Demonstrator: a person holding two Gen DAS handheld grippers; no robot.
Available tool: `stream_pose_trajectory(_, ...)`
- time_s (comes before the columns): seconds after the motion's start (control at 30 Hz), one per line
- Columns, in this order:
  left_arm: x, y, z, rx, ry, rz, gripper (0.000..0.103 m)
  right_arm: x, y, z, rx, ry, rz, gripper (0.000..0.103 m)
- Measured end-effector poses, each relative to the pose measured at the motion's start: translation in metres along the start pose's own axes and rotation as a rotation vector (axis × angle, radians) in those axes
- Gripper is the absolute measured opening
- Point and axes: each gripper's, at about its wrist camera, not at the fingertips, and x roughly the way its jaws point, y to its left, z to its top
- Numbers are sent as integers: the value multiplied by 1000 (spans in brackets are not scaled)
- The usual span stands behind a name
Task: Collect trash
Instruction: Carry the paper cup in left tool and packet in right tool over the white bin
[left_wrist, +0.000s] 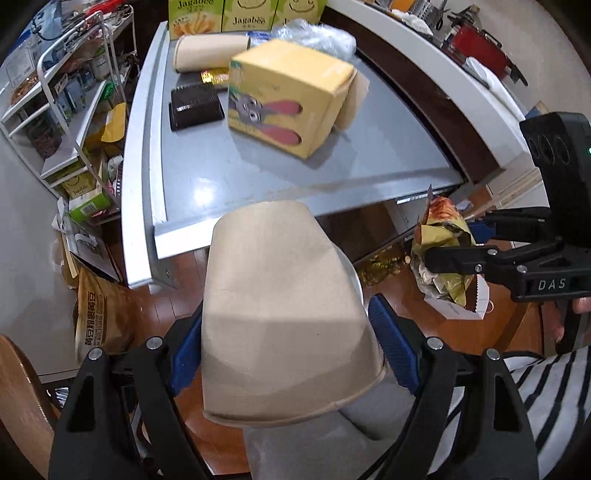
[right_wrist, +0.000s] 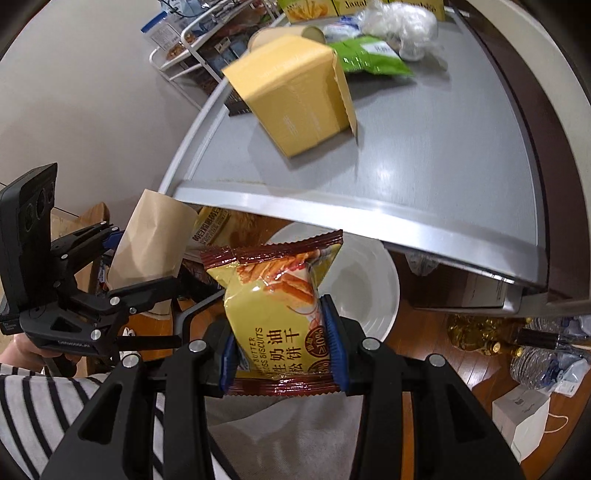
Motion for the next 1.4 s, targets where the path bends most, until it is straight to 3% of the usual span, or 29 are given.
stream_pose_trajectory(0.53, 43, 3, -9, 17, 95, 32, 83, 41, -11, -4, 41, 64, -45, 39)
stream_pose_trajectory(1.4, 84, -11, -13, 102, 188, 59, 83, 61, -7, 2, 86, 104, -90, 39)
